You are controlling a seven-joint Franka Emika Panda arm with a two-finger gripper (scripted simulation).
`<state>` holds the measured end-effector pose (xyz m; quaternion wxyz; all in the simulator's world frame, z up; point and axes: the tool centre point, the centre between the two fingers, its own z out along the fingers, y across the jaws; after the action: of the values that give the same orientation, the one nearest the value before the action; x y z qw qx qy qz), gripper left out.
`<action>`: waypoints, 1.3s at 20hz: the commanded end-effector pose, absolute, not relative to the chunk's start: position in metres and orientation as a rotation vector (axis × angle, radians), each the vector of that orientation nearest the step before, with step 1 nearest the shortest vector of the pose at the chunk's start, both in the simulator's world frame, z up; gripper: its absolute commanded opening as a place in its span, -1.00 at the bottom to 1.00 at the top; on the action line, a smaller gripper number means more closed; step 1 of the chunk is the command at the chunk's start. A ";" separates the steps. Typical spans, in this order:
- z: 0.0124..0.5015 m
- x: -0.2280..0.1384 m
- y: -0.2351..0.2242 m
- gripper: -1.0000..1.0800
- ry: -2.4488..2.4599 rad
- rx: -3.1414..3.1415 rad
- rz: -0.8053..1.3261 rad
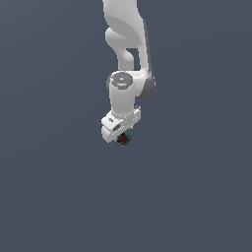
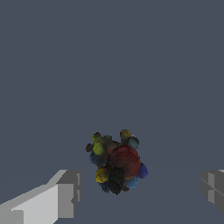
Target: Pick up the object and move it to a goal position.
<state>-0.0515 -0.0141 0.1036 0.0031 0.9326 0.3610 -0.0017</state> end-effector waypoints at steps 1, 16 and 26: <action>0.098 -0.056 -0.014 0.92 1.229 2.886 -0.004; 0.080 -0.072 -0.014 0.92 1.512 2.753 0.000; 0.064 -0.073 -0.014 0.92 1.512 2.754 0.000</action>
<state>-0.0725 -0.0142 0.0696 0.0003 0.8767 0.4811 0.0003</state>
